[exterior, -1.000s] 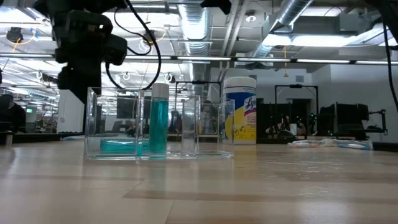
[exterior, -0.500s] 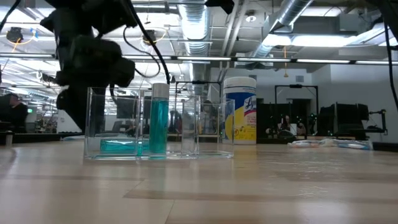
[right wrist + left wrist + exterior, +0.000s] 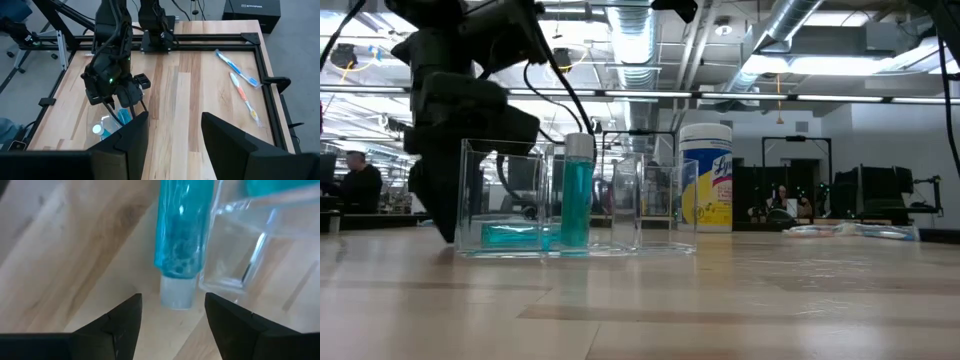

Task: Pick & Place toothbrushing station
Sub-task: Put the blue mouthwash into the transparent organizer

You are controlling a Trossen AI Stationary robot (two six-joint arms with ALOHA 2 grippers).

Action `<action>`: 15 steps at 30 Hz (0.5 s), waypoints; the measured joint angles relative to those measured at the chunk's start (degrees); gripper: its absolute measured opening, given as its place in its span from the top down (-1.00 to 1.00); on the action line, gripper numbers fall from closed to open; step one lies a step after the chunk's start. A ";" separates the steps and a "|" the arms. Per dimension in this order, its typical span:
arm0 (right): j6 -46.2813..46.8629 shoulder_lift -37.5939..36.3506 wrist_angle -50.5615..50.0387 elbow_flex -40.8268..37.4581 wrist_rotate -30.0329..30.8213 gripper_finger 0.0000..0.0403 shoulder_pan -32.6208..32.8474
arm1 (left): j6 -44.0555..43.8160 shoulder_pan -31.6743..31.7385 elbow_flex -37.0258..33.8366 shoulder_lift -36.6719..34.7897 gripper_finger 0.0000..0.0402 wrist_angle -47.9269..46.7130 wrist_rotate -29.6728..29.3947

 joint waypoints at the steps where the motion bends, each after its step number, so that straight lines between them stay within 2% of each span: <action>1: 0.00 0.00 -0.01 0.00 0.00 0.14 0.00 | 0.07 0.00 0.02 0.43 -0.06 0.26 0.10; 9: -0.33 0.02 0.09 0.00 0.00 0.14 0.00 | 0.27 0.11 0.09 0.74 -0.04 0.86 0.38; 15: -0.56 0.02 0.64 0.00 0.02 0.14 0.00 | 1.52 0.11 0.04 1.25 0.16 1.60 0.18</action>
